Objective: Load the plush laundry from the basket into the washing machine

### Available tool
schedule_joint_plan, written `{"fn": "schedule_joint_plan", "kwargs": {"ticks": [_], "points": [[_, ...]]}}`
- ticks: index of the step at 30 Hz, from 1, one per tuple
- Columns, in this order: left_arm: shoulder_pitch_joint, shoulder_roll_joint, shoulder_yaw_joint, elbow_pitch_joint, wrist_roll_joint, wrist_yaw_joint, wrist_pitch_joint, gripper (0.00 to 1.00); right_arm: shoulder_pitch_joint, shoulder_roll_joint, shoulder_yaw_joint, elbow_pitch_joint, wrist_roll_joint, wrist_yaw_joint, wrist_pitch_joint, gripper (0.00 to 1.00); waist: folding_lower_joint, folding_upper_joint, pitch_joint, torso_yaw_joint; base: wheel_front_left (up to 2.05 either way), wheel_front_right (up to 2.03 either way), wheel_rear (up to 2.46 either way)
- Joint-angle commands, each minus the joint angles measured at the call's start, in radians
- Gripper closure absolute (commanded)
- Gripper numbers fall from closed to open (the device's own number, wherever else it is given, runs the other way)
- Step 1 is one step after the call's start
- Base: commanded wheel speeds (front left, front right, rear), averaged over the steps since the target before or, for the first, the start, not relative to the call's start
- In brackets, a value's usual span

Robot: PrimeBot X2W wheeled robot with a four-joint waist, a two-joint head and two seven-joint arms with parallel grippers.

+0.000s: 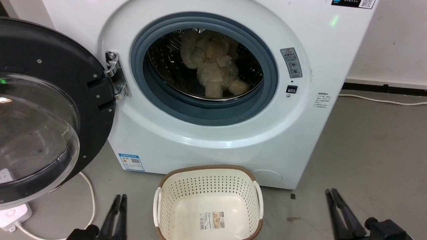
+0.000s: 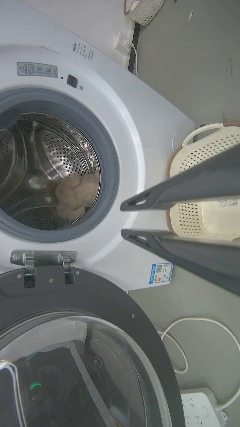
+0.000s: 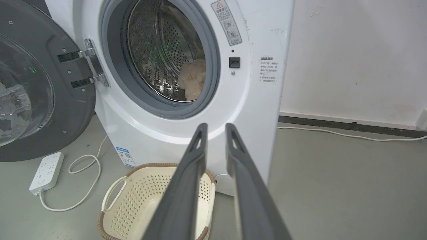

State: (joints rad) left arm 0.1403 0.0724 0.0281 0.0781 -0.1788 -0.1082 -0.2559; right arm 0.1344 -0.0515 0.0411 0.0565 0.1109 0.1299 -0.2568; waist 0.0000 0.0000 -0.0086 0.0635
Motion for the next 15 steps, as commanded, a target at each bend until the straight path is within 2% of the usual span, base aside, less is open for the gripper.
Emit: {"fn": "schedule_joint_plan", "kwargs": {"ticks": [1, 15], "points": [[-0.001, 0.0, -0.001, -0.001, 0.001, 0.001, 0.002, 1.0, -0.001, 0.0, 0.0, 0.0, -0.001, 0.0, 0.002, 1.0, 0.0, 0.0, 0.0, 0.0, 0.0, 0.0, 0.0], [-0.017, -0.003, -0.004, -0.009, 0.021, 0.013, 0.031, 1.0, -0.016, 0.0, -0.005, -0.007, -0.013, 0.0, 0.031, 1.0, 0.0, 0.0, 0.001, -0.008, 0.0, 0.0, 0.0]]}}
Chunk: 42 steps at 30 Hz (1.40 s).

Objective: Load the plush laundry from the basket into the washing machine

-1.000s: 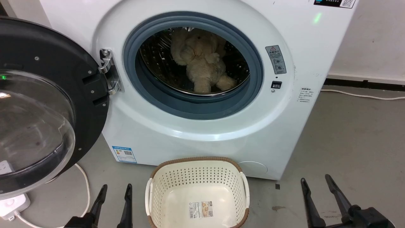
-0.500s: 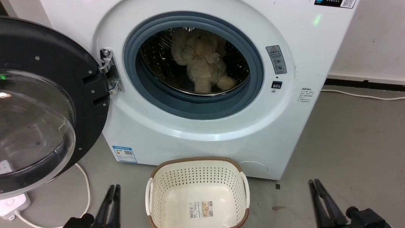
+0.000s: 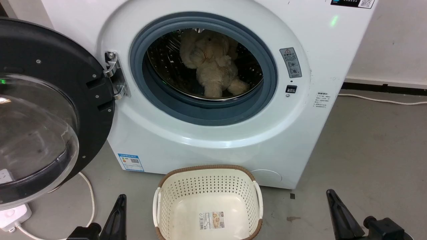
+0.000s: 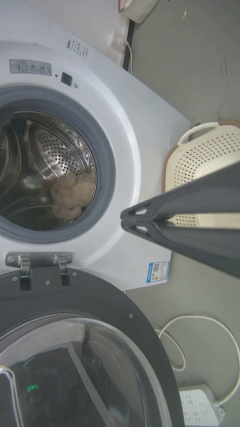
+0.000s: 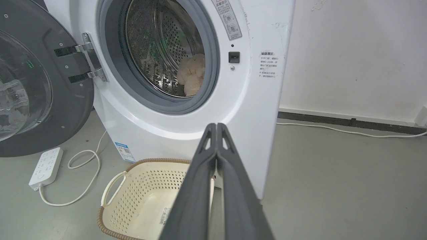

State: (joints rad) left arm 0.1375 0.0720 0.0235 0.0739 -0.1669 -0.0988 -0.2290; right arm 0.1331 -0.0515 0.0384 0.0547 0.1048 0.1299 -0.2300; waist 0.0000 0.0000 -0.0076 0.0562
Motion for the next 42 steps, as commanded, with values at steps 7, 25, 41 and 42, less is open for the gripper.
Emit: {"fn": "schedule_joint_plan", "kwargs": {"ticks": [7, 25, 41, 42], "points": [[-0.022, -0.004, -0.001, -0.009, 0.019, 0.01, 0.018, 1.0, -0.022, 0.0, -0.005, -0.008, -0.013, 0.0, 0.018, 1.0, 0.0, 0.0, 0.001, -0.004, 0.0, 0.0, 0.0], [-0.041, -0.007, -0.005, -0.02, 0.044, 0.024, 0.053, 1.0, -0.041, 0.0, -0.01, -0.016, -0.028, 0.0, 0.053, 1.0, 0.0, 0.0, 0.002, -0.013, 0.0, 0.0, 0.0], [-0.059, -0.009, -0.008, -0.03, 0.067, 0.038, 0.085, 1.0, -0.058, 0.001, -0.015, -0.023, -0.043, 0.0, 0.086, 1.0, 0.0, 0.0, 0.003, -0.021, 0.0, 0.0, 0.0], [-0.06, -0.01, -0.008, -0.031, 0.068, 0.039, 0.088, 1.0, -0.059, 0.001, -0.016, -0.024, -0.043, 0.0, 0.088, 1.0, 0.0, 0.0, 0.003, -0.021, 0.0, 0.0, 0.0]]}}
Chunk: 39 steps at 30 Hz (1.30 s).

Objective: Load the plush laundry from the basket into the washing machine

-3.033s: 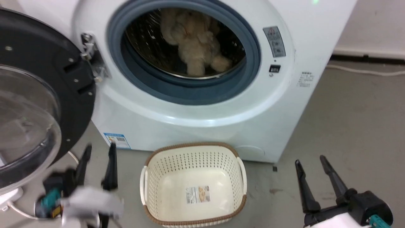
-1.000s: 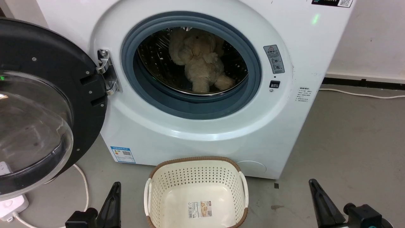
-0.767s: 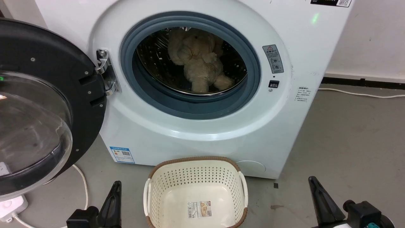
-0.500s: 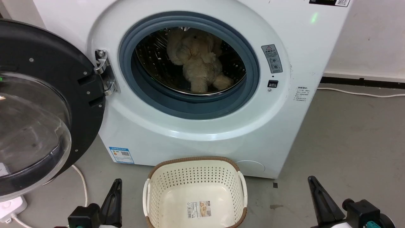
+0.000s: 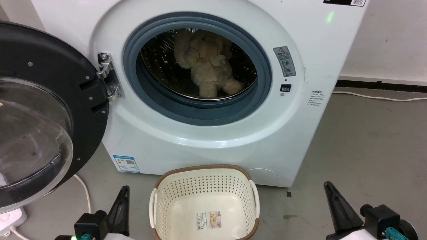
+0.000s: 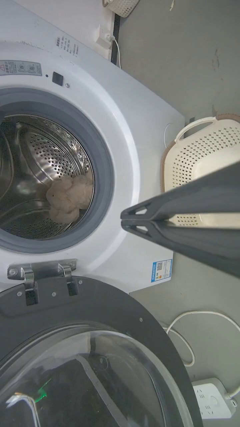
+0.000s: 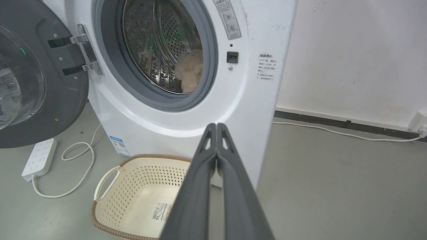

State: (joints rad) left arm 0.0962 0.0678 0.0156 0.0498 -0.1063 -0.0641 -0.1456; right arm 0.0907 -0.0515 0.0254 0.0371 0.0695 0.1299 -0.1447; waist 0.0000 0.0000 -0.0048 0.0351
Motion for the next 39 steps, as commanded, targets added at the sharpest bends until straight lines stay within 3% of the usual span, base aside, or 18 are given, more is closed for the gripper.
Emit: {"fn": "schedule_joint_plan", "kwargs": {"ticks": [1, 39], "points": [[-0.02, -0.006, -0.001, -0.007, 0.009, 0.005, 0.006, 1.0, -0.018, 0.001, -0.003, -0.006, -0.009, 0.0, 0.005, 1.0, 0.0, 0.0, 0.0, 0.0, 0.0, 0.0, 0.0], [-0.062, -0.012, -0.009, -0.031, 0.063, 0.038, 0.084, 1.0, -0.058, 0.001, -0.015, -0.023, -0.043, 0.001, 0.083, 1.0, 0.0, 0.0, 0.003, -0.02, 0.0, 0.0, 0.0]]}}
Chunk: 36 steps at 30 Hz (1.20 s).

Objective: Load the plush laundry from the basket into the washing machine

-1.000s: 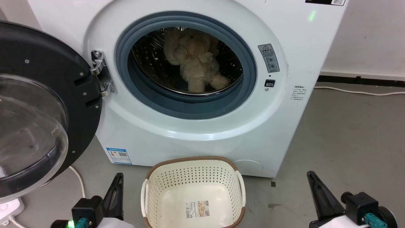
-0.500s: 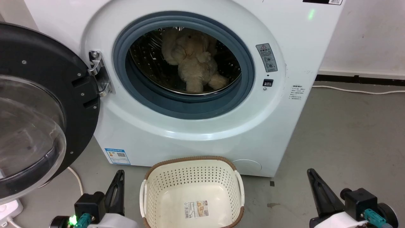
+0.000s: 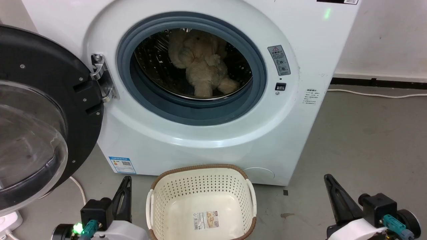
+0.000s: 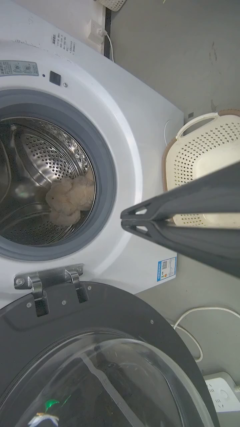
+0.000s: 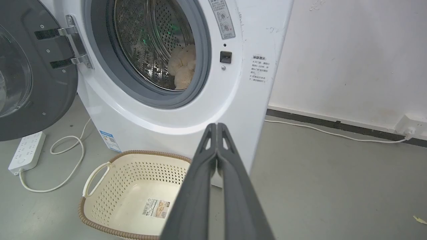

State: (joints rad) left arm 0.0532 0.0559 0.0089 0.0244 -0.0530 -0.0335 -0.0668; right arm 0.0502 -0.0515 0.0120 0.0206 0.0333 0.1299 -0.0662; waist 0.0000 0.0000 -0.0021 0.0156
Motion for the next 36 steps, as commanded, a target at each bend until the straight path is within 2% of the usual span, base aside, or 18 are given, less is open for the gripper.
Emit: {"fn": "schedule_joint_plan", "kwargs": {"ticks": [1, 36], "points": [[-0.02, -0.001, -0.002, -0.006, 0.011, 0.008, 0.007, 1.0, -0.019, 0.001, -0.002, -0.007, -0.007, 0.001, 0.006, 1.0, 0.0, 0.0, 0.0, -0.001, 0.0, 0.0, 0.0], [-0.053, -0.006, -0.009, -0.024, 0.053, 0.033, 0.067, 1.0, -0.05, 0.001, -0.012, -0.021, -0.033, 0.001, 0.066, 1.0, 0.0, 0.0, 0.002, -0.016, 0.0, 0.0, 0.0]]}}
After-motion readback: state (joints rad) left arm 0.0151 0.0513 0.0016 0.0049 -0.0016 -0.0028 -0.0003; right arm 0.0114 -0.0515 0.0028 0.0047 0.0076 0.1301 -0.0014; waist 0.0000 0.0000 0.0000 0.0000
